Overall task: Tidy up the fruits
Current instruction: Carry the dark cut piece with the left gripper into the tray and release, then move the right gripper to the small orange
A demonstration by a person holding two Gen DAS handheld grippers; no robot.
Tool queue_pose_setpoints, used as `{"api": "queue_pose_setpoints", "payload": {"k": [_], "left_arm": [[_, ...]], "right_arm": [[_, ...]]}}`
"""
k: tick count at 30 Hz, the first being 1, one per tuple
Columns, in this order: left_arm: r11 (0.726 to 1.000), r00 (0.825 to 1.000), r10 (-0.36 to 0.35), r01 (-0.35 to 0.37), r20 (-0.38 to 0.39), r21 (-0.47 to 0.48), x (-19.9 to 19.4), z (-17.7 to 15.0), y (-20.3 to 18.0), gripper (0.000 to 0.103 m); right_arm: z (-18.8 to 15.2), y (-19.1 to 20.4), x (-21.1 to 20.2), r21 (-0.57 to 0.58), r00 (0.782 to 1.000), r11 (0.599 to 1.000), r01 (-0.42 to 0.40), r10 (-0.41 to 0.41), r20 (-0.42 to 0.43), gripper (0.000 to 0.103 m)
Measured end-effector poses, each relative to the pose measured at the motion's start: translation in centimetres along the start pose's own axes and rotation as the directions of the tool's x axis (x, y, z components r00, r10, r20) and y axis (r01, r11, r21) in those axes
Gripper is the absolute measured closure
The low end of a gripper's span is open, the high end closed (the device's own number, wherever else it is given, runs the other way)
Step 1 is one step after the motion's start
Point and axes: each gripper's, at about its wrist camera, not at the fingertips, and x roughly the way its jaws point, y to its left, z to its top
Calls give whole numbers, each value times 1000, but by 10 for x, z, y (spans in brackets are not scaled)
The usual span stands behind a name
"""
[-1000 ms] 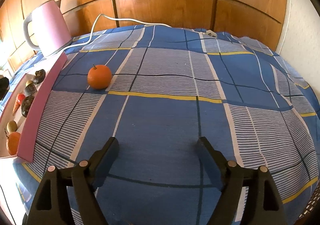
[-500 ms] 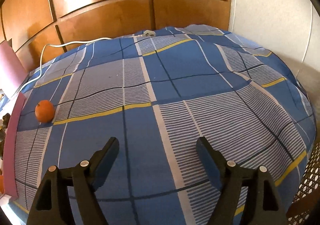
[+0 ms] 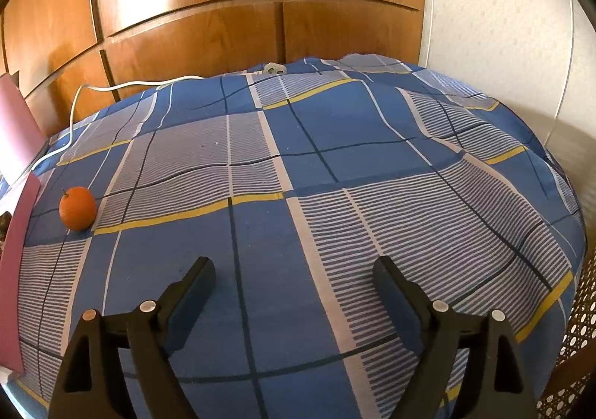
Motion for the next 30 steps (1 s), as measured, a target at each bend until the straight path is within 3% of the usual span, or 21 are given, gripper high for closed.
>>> {"api": "queue_pose_setpoints", "payload": {"k": [15,30], "left_arm": [[999,998,-15,12,55,48,-35,-14,-2,6],[997,998,-46,42,52,70,-44,-25,-3,5]], "right_arm": [[-1,0,-1,-7,1000,1000,-1,1,2,14],[1,3,1,-37,1000,999,0,0,-25,12]]}}
